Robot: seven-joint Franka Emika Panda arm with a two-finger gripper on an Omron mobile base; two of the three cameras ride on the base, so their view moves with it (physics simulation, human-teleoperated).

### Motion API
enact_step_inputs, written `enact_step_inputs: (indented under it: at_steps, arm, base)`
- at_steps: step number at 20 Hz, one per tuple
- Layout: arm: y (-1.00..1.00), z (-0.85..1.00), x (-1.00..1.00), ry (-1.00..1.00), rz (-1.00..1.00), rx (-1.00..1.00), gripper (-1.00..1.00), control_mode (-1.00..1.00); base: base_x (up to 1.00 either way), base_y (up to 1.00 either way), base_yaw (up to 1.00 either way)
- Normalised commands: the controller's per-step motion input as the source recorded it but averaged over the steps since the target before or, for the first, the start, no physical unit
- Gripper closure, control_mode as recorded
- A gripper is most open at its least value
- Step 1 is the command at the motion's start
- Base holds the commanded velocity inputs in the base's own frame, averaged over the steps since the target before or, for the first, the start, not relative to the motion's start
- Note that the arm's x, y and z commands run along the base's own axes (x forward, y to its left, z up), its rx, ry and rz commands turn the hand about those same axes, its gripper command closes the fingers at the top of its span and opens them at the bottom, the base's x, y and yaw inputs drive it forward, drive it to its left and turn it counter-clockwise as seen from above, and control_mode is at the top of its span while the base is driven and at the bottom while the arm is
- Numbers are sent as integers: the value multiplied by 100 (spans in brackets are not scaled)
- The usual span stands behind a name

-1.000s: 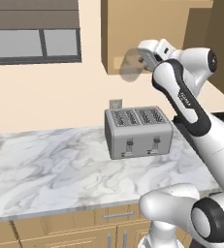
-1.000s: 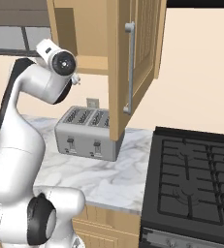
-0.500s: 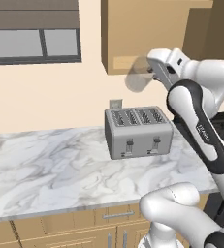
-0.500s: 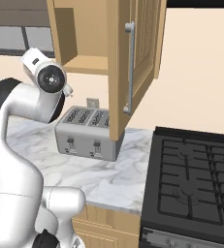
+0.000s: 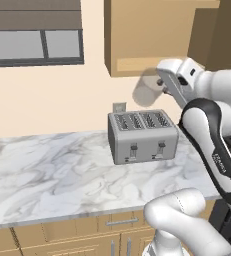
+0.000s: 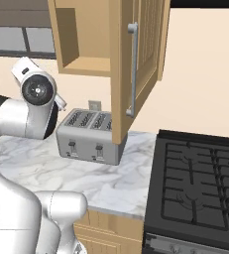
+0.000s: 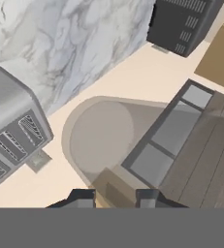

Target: There is a bowl on the dining counter. Grab a lemon wedge from the fridge and place it in the bowl. Then get the liquor bottle and glass cup from the cabinet and place them next to the bowl.

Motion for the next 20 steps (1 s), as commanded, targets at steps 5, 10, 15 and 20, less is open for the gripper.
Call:
enact_step_inputs:
  at_steps: [5, 10, 15, 20]
  arm:
    - [2, -9, -8, 6, 0, 0, 100, -100]
    - [30, -12, -29, 3, 0, 0, 100, -100]
    - [0, 0, 0, 0, 0, 0, 100, 100]
    - [0, 0, 0, 0, 0, 0, 100, 100]
  base:
    - [0, 0, 0]
    - [0, 0, 0]
    - [-40, 55, -10]
    - [-49, 64, -31]
